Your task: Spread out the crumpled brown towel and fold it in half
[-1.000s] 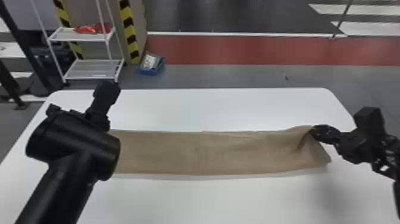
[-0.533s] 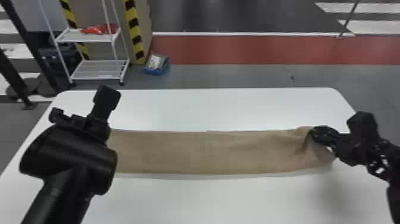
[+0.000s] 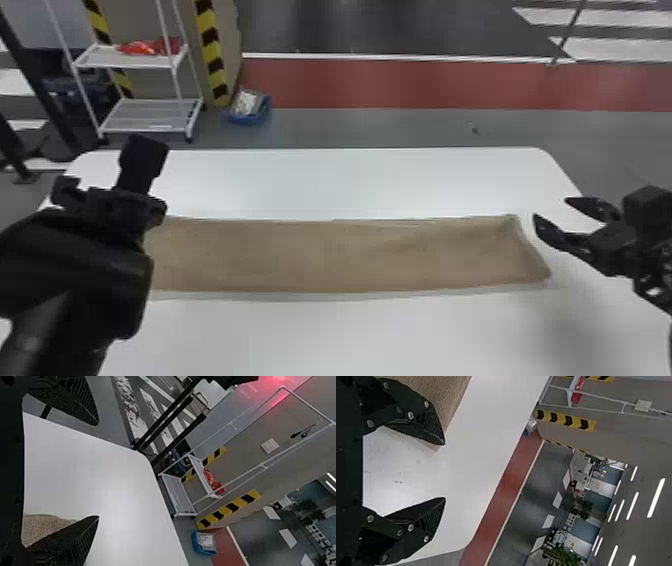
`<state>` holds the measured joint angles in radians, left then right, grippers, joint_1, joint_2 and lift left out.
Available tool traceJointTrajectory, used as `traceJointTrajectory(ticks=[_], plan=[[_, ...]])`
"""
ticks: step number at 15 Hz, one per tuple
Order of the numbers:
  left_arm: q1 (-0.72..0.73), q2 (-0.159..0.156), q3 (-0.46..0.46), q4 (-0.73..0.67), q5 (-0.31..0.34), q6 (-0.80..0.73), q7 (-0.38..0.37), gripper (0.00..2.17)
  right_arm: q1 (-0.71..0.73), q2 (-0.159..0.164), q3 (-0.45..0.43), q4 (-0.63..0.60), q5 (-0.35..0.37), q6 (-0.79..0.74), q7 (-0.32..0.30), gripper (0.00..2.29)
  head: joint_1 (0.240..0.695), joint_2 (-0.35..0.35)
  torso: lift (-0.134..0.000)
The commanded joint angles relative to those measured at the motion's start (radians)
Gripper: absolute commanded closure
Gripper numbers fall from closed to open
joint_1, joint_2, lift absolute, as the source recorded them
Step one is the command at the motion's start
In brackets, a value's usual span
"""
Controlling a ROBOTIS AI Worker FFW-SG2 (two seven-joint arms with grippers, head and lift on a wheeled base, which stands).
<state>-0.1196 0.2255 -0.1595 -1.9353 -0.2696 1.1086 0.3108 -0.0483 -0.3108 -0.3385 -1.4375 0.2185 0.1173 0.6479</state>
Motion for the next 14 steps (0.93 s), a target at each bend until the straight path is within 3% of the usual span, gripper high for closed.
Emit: traceJointTrajectory(ticks=[1, 3, 7, 10, 14], plan=[[0.009, 0.002, 0.008, -0.004, 0.006, -0.023, -0.006, 0.04, 0.021, -0.019, -0.022, -0.011, -0.057, 0.035, 0.018, 0.08, 0.695, -0.055, -0.128], [0.015, 0.002, 0.015, -0.004, 0.038, -0.06, -0.013, 0.04, 0.022, -0.022, -0.036, -0.007, -0.085, 0.048, 0.039, 0.18, 0.695, -0.07, -0.128], [0.026, 0.005, 0.077, -0.005, 0.179, -0.097, -0.079, 0.04, -0.004, -0.024, -0.05, 0.005, -0.134, 0.143, 0.125, 0.21, 0.695, -0.083, -0.128], [0.014, 0.028, 0.144, -0.004, 0.316, -0.094, -0.134, 0.05, -0.061, -0.028, -0.073, 0.014, -0.163, 0.262, 0.194, 0.21, 0.695, -0.09, -0.128], [-0.003, 0.034, 0.204, -0.001, 0.392, -0.06, -0.197, 0.05, -0.117, -0.037, -0.097, 0.042, -0.176, 0.391, 0.289, 0.21, 0.695, -0.088, -0.128]])
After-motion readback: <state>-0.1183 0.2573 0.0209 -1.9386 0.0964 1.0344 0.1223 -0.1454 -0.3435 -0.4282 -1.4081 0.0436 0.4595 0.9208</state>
